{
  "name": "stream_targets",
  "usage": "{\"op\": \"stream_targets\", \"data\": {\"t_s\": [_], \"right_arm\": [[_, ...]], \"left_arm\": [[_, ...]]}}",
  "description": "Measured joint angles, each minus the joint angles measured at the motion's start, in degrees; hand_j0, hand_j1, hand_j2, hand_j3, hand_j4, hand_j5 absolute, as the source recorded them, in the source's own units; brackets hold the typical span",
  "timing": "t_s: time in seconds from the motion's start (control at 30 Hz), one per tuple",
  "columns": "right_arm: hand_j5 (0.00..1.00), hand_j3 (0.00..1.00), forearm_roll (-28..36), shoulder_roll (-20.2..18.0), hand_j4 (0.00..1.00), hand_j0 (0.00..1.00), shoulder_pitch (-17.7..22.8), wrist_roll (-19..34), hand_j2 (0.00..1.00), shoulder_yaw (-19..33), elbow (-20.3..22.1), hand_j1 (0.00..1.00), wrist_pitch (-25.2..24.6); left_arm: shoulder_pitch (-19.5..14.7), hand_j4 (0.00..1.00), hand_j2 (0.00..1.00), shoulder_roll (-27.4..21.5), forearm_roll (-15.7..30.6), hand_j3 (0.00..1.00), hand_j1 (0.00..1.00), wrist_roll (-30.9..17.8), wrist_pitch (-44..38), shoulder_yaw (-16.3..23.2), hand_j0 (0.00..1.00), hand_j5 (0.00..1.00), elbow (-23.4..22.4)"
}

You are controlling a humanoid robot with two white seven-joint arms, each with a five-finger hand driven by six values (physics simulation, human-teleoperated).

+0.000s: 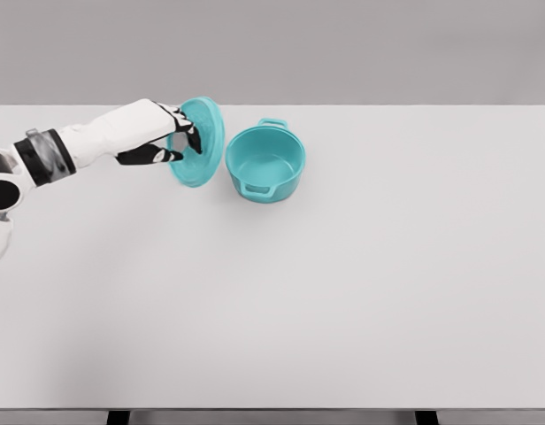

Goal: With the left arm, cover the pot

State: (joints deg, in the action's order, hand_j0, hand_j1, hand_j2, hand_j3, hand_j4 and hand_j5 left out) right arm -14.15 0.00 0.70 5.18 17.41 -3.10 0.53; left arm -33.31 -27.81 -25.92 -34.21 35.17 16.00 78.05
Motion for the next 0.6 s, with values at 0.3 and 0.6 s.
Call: {"op": "stream_targets", "data": {"t_s": [0.3,0.6], "right_arm": [[1.00,1.00,0.0,0.0,1.00,1.00,0.0,0.0,1.00,0.0,0.0,1.00,0.0],[1.00,1.00,0.0,0.0,1.00,1.00,0.0,0.0,1.00,0.0,0.0,1.00,0.0]], "left_arm": [[-1.6,0.46,0.46,2.2,-0.1,0.46,0.46,0.0,0.0,0.9,0.46,0.46,-0.2],[-3.3,0.46,0.46,5.5,-2.7,0.46,0.46,-0.1,0.0,1.6,0.46,0.46,-0.3]]}}
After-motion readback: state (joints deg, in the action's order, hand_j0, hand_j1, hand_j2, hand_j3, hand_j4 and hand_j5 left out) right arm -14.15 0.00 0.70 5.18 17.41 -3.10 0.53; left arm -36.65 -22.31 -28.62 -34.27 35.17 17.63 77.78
